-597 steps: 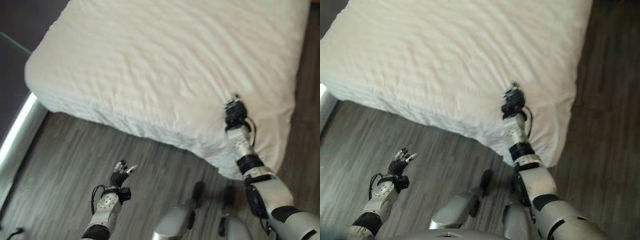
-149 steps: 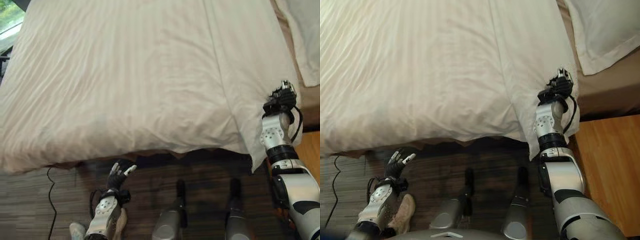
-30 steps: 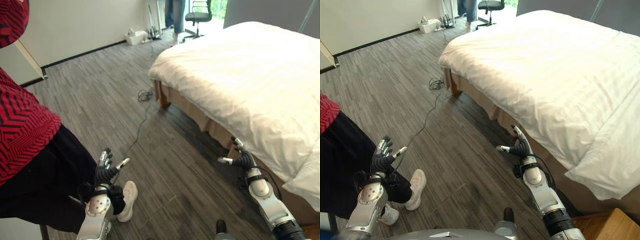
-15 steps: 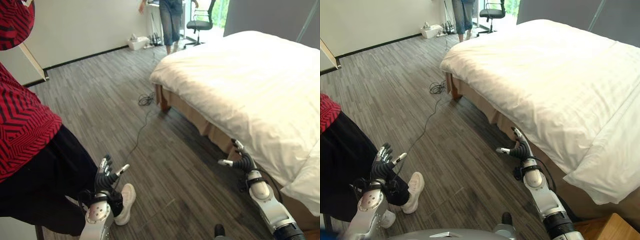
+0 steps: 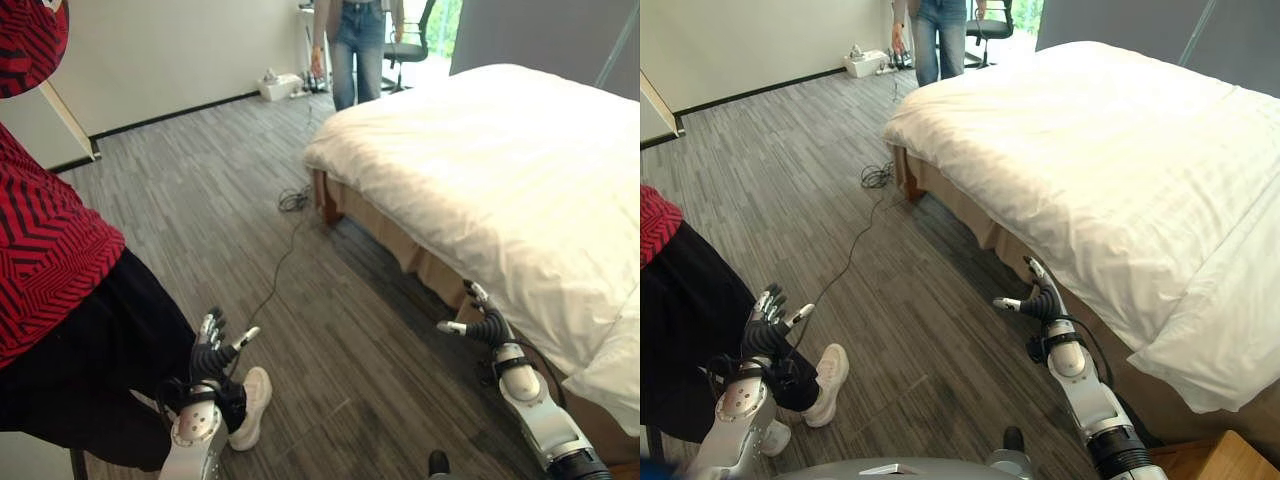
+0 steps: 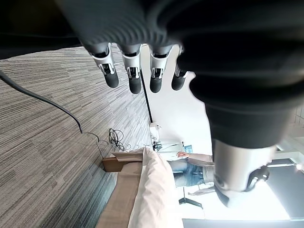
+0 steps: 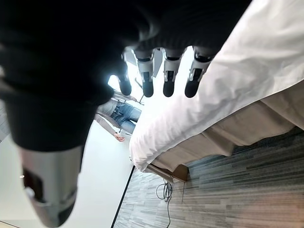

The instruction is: Making the bed.

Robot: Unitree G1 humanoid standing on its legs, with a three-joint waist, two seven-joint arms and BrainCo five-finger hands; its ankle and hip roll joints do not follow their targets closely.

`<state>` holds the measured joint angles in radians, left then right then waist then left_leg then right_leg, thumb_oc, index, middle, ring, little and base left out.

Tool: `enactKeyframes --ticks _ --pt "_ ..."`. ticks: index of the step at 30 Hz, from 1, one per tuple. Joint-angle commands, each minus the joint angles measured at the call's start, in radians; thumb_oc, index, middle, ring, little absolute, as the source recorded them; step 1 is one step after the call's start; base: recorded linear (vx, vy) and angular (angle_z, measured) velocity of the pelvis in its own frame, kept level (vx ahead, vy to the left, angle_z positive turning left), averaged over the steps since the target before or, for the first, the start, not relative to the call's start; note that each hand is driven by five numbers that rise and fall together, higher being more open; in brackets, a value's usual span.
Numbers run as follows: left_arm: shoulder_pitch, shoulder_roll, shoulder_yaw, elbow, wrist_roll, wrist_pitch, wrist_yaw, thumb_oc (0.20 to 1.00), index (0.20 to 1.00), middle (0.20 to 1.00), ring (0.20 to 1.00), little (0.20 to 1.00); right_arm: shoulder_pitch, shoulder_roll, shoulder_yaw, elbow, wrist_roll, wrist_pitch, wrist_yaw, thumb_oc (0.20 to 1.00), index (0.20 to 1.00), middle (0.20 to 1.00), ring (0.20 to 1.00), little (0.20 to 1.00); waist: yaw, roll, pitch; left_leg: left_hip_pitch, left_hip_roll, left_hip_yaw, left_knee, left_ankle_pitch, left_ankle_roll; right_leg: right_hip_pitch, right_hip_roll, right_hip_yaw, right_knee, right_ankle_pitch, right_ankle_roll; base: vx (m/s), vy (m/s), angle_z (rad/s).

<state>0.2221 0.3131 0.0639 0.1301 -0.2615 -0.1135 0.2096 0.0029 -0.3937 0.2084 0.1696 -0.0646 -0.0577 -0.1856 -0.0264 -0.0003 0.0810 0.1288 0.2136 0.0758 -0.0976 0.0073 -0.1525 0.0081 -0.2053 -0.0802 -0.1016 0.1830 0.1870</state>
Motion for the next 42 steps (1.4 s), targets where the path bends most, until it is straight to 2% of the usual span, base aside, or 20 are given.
enactKeyframes --ticks 1,16,17,18,19,20,24,27,31,35,38,42 --pt "-0.028 0.031 0.008 -0.051 -0.011 -0.049 -0.005 1.0 1.0 1.0 1.0 1.0 -0.031 0.017 -0.064 -0.071 -0.006 -0.051 -0.006 1.0 1.0 1.0 1.0 1.0 -0.008 -0.021 -0.002 -0.051 -0.081 0.031 0.04 -0.061 0.075 0.056 0.028 -0.023 0.06 -0.245 -0.055 0.0 0.0 0.0" --pt "-0.052 0.038 0.013 -0.05 -0.028 -0.054 0.016 1.0 1.0 1.0 1.0 1.0 -0.014 -0.005 -0.118 -0.074 -0.037 -0.038 -0.022 1.0 1.0 1.0 1.0 1.0 0.013 -0.029 -0.003 -0.077 -0.085 0.002 0.055 -0.064 0.079 0.05 0.028 -0.048 0.072 -0.243 -0.045 0.0 0.023 0.01" --pt "0.13 0.086 0.15 -0.067 -0.099 -0.1 -0.069 1.0 1.0 1.0 1.0 1.0 0.043 -0.043 -0.222 -0.093 -0.043 -0.045 -0.041 1.0 1.0 1.0 1.0 1.0 0.067 -0.018 0.013 -0.099 -0.089 -0.034 0.065 -0.063 0.081 0.058 0.027 -0.088 0.071 -0.244 -0.041 -0.02 0.103 0.27" --pt "0.08 0.067 0.094 -0.063 -0.116 -0.068 -0.068 1.0 1.0 1.0 1.0 1.0 0.044 -0.039 -0.229 -0.09 -0.037 -0.038 -0.031 1.0 1.0 1.0 1.0 1.0 0.068 -0.02 0.006 -0.111 -0.091 -0.048 0.063 -0.06 0.081 0.053 0.024 -0.103 0.072 -0.237 -0.037 -0.02 0.103 0.44" --pt "0.028 0.073 0.05 -0.088 -0.093 -0.068 -0.071 1.0 1.0 1.0 1.0 1.0 0.046 -0.035 -0.243 -0.087 -0.025 -0.046 -0.033 1.0 1.0 1.0 1.0 1.0 0.075 -0.02 0.0 -0.121 -0.093 -0.066 0.059 -0.059 0.08 0.051 0.024 -0.119 0.076 -0.235 -0.032 0.0 0.045 0.63" --pt "0.024 0.073 0.047 -0.087 -0.092 -0.068 -0.07 1.0 1.0 1.0 1.0 1.0 0.046 -0.035 -0.246 -0.086 -0.025 -0.047 -0.033 1.0 1.0 1.0 1.0 1.0 0.075 -0.019 0.0 -0.123 -0.093 -0.069 0.06 -0.058 0.08 0.05 0.023 -0.122 0.076 -0.236 -0.032 0.02 0.049 0.86" --pt "-0.025 0.075 -0.038 -0.105 -0.02 -0.066 -0.088 1.0 1.0 1.0 1.0 1.0 0.064 -0.051 -0.282 -0.022 -0.017 -0.072 -0.058 1.0 1.0 1.0 1.0 1.0 0.12 -0.029 -0.026 -0.127 -0.099 -0.098 0.044 -0.061 0.081 0.05 0.023 -0.157 0.068 -0.227 -0.018 0.03 0.045 0.44" --pt "-0.054 0.081 -0.066 -0.086 -0.003 -0.06 -0.079 1.0 1.0 1.0 1.0 1.0 0.07 -0.055 -0.266 -0.014 -0.029 -0.068 -0.06 1.0 1.0 1.0 1.0 1.0 0.129 -0.031 -0.04 -0.12 -0.1 -0.106 0.036 -0.063 0.084 0.057 0.025 -0.164 0.061 -0.226 -0.016 0.04 0.012 0.04" --pt "-0.048 0.078 -0.074 -0.094 0.002 -0.059 -0.077 1.0 1.0 1.0 1.0 1.0 0.077 -0.055 -0.242 -0.027 -0.032 -0.063 -0.055 1.0 1.0 1.0 1.0 1.0 0.128 -0.029 -0.048 -0.111 -0.1 -0.103 0.033 -0.063 0.087 0.061 0.027 -0.157 0.057 -0.228 -0.02 0.04 -0.01 -0.07" --pt "0.013 0.049 -0.036 -0.124 -0.016 -0.058 -0.079 1.0 1.0 1.0 1.0 1.0 0.103 -0.037 -0.234 -0.093 -0.022 -0.069 -0.049 1.0 1.0 1.0 1.0 1.0 0.113 -0.021 -0.041 -0.104 -0.099 -0.093 0.035 -0.062 0.087 0.061 0.03 -0.14 0.053 -0.237 -0.034 0.0 -0.038 -0.12" --pt "0.053 0.015 0.021 -0.114 -0.057 -0.058 -0.056 1.0 1.0 1.0 1.0 1.0 0.076 -0.028 -0.21 -0.112 -0.025 -0.059 -0.048 1.0 1.0 1.0 1.0 1.0 0.066 -0.017 -0.027 -0.09 -0.095 -0.055 0.046 -0.067 0.086 0.065 0.034 -0.102 0.052 -0.257 -0.051 -0.02 -0.068 -0.19" --pt "0.05 0.022 0.04 -0.088 -0.044 -0.044 -0.055 1.0 1.0 1.0 1.0 1.0 0.054 -0.015 -0.192 -0.107 -0.009 -0.051 -0.04 1.0 1.0 1.0 1.0 1.0 0.043 -0.017 -0.015 -0.07 -0.092 -0.034 0.048 -0.072 0.082 0.076 0.033 -0.084 0.048 -0.261 -0.057 -0.01 -0.029 -0.16"
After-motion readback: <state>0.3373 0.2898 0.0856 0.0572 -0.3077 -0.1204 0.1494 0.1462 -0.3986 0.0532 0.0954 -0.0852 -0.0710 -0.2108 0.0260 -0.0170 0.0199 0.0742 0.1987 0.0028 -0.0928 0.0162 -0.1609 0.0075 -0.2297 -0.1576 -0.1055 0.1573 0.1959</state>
